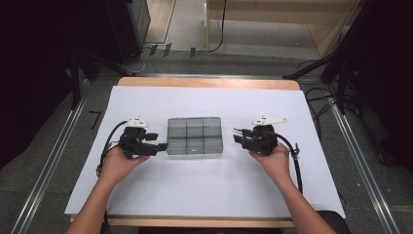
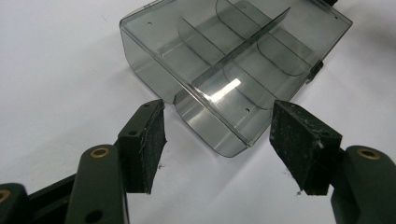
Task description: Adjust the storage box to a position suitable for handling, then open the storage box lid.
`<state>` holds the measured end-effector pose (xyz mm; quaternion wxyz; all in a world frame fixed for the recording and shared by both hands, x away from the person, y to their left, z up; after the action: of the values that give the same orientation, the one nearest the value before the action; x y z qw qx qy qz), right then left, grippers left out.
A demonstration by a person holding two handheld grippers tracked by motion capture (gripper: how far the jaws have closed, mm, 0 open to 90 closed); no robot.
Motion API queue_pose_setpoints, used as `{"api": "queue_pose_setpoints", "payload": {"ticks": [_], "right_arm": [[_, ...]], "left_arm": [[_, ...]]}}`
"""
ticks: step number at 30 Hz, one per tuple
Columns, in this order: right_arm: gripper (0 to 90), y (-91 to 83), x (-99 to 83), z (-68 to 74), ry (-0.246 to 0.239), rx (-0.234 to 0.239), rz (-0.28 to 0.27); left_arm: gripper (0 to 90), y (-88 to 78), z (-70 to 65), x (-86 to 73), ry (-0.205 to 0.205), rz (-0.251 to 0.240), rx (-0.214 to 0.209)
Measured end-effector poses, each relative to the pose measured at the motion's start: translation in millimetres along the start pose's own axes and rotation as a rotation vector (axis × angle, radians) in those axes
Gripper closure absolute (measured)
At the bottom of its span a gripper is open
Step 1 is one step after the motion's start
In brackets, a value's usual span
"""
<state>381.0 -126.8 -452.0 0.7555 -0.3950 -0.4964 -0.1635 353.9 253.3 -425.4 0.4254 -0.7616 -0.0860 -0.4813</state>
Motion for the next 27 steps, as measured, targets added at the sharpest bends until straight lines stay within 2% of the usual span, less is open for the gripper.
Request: {"api": "queue_pose_setpoints", "payload": {"ticks": [7,8,17,23,27], "right_arm": [[60.6,1.4,1.4,7.0,0.01,0.003,0.009],[60.8,-0.6,3.2,10.6,0.0,0.01,0.003],[60.3,-7.0,12.4,25.7,0.01,-0.01,-0.028],[61.4,-4.3,12.2,35.3,0.045,-0.012,-0.008],[62.2,-3.4,12.9,44.3,0.036,-0.02,-0.006]], "left_arm": [[38.0,0.7,-2.9,0.2,0.016,0.001,-0.002],[38.0,2.1,-2.9,-0.2,0.018,0.002,-0.003],[38.0,3.7,-2.7,-0.6,0.029,0.004,-0.009],[37.9,4.5,-4.2,-0.1,0.032,0.002,-0.016],[37.4,4.8,-6.5,-1.3,0.054,0.009,-0.012]]}}
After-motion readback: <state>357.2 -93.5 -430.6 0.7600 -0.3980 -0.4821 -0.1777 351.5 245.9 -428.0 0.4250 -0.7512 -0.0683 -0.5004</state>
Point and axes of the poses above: each handheld gripper's, and its own axes: y roughly forward along the jaws, x roughly out of its top, z roughly to its left, the point moved 2 cm from there along y, roughly forward along the jaws, and after that the axes turned 11 degrees about -z, right-handed, at the moved point
